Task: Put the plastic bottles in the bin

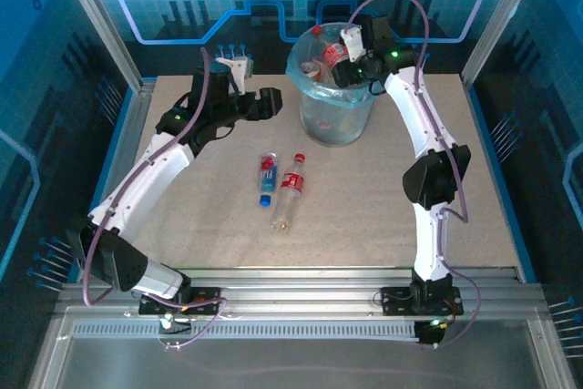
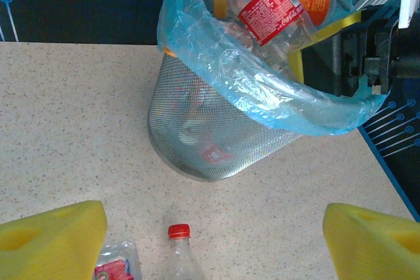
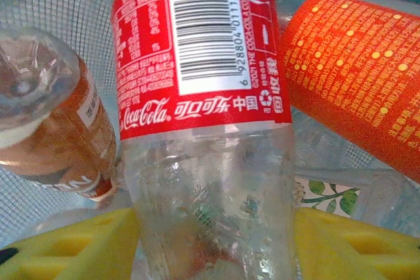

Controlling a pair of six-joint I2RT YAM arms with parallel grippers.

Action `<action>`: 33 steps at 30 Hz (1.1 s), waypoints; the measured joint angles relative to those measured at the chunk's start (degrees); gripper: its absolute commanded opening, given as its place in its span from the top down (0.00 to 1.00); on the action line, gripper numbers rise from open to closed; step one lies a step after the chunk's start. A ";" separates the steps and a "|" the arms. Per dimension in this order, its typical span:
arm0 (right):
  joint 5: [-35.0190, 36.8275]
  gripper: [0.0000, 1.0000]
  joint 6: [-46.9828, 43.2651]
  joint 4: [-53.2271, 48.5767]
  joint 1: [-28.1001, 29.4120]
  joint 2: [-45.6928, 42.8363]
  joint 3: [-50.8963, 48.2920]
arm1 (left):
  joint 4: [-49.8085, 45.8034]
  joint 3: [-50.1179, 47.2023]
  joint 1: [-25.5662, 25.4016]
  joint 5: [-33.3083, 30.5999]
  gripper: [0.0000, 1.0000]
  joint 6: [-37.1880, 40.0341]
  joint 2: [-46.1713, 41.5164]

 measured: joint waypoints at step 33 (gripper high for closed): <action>5.70 0.17 6.47 12.07 23.71 -34.47 -44.35 | -10.97 -14.53 0.07 0.83 0.14 -2.08 -13.70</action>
